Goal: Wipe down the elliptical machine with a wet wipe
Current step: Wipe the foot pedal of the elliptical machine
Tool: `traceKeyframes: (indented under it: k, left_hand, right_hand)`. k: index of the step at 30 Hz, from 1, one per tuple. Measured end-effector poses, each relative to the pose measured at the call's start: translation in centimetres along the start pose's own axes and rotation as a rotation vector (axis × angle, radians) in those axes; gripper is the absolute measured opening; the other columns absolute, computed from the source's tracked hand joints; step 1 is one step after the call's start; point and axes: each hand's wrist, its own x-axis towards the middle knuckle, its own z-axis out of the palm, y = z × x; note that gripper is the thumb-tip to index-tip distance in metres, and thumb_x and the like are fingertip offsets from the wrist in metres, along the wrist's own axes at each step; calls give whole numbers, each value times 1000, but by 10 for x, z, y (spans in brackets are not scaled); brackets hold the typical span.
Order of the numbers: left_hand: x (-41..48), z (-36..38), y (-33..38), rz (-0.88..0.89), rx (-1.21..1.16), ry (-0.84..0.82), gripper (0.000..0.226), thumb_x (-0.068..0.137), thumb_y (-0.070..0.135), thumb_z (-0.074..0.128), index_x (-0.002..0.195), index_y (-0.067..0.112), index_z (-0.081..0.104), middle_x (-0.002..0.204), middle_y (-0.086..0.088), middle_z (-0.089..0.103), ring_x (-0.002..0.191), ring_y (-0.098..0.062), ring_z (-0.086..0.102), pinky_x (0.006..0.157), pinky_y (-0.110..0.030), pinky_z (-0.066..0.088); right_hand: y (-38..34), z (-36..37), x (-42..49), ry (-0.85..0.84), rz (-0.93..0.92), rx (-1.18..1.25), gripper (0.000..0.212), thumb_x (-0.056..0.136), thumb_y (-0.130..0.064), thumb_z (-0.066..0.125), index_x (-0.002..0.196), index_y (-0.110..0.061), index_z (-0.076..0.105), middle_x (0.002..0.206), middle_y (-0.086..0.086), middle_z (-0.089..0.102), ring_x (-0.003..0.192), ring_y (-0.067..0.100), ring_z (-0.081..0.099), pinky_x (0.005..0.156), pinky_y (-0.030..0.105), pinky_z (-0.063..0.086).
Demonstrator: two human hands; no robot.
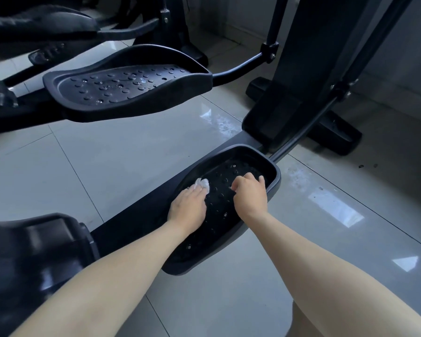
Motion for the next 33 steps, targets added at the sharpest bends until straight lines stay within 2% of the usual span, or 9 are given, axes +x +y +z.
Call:
traceKeyframes:
  k: [2,5,7,11,16,21,24,28,33]
  left_hand:
    - [6,5,16,90,-80,6,60,105,20,38,161,19,18,169,1,18,155,-12,15,123,-31,19]
    - [12,7,49,183,-219,-34,62,105,19,37,163,23,15,171,5,8,156,-9,6,127,-32,10]
    - [10,8,62,198,-237,-32,60,105,21,35,163,21,17,171,4,9,156,-12,10,127,-33,12]
    - [-2,10,48,210,-224,29,56,101,19,41,156,22,35,163,6,31,147,-12,30,123,-35,26]
    - [-38,10,-7,240,-124,99,35,85,14,64,118,23,71,117,8,68,109,-18,65,96,-36,53]
    - [-41,-17,-29,82,-178,-20,11,96,18,52,93,27,56,89,4,67,85,-23,63,74,-40,56]
    - [-20,-40,-32,-58,-402,-103,18,94,14,60,107,26,64,103,6,66,99,-19,61,83,-40,53]
    - [10,-107,-18,-101,-652,-162,11,99,22,60,107,27,62,87,9,66,77,-17,61,67,-34,48]
    - [36,-225,24,-87,-794,-191,17,100,29,56,117,26,58,103,5,69,94,-15,63,81,-35,51]
  right_hand:
    - [5,-3,0,-1,18,-2,34,92,4,49,111,-13,70,117,7,60,111,29,51,121,38,23]
    - [7,-4,-2,4,30,29,27,94,-3,46,102,-11,70,111,6,58,94,23,45,103,31,38]
    - [6,0,-1,4,41,21,25,95,-9,46,97,-15,70,106,3,57,86,21,41,94,29,40]
    - [-3,6,-4,-51,45,-16,25,93,-11,47,95,-20,70,104,-2,54,79,19,45,108,33,33]
    - [-23,15,-3,-111,6,50,33,93,-5,46,113,-19,68,115,-1,56,76,21,47,88,34,41]
    - [-48,24,-2,-142,52,239,30,96,-5,46,117,-15,66,115,0,50,91,22,54,76,34,50]
    - [-56,12,5,-115,135,441,26,96,-8,51,114,-14,68,116,2,52,90,17,54,75,27,45]
    - [-72,-48,17,-52,335,712,22,93,-12,53,109,-14,68,109,6,63,84,20,63,60,26,43]
    - [-103,-163,18,-14,574,952,23,94,-13,47,105,-23,64,105,-1,67,90,19,64,76,35,55]
